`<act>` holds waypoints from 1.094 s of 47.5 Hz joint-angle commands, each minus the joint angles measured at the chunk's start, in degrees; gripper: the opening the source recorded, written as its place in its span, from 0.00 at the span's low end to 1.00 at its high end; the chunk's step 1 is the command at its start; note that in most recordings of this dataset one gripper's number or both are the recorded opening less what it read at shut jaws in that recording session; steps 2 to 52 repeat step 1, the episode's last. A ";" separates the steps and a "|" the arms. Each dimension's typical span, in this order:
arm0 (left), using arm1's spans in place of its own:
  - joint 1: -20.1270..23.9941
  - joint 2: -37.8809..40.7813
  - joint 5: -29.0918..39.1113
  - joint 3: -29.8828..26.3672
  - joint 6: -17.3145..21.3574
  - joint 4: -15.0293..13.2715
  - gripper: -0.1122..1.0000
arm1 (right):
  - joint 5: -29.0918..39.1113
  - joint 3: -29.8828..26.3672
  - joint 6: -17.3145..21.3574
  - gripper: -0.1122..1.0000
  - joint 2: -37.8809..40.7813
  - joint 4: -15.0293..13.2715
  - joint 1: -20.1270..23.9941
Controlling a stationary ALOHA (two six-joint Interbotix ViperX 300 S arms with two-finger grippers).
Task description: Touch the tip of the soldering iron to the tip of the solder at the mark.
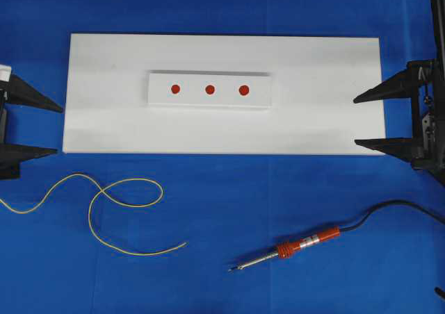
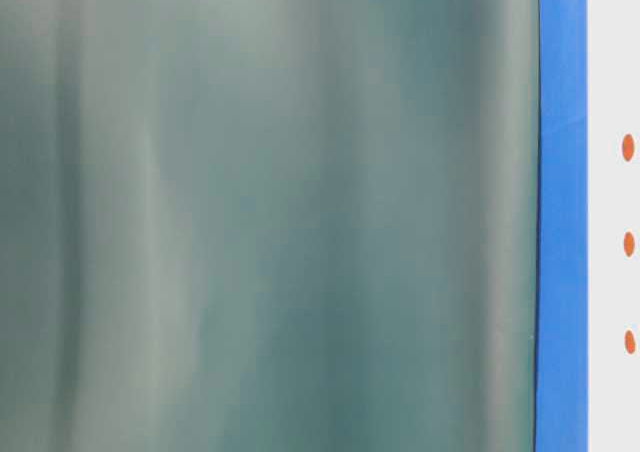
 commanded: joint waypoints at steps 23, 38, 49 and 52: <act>0.18 0.35 -0.44 -0.70 0.00 0.09 0.85 | -0.26 -0.97 0.00 0.84 0.18 -0.09 0.00; 0.18 0.35 -0.44 -0.70 0.00 0.09 0.85 | -0.26 -0.97 0.00 0.84 0.18 -0.09 0.00; 0.18 0.35 -0.44 -0.70 0.00 0.09 0.85 | -0.26 -0.97 0.00 0.84 0.18 -0.09 0.00; 0.18 0.35 -0.44 -0.70 0.00 0.09 0.85 | -0.26 -0.97 0.00 0.84 0.18 -0.09 0.00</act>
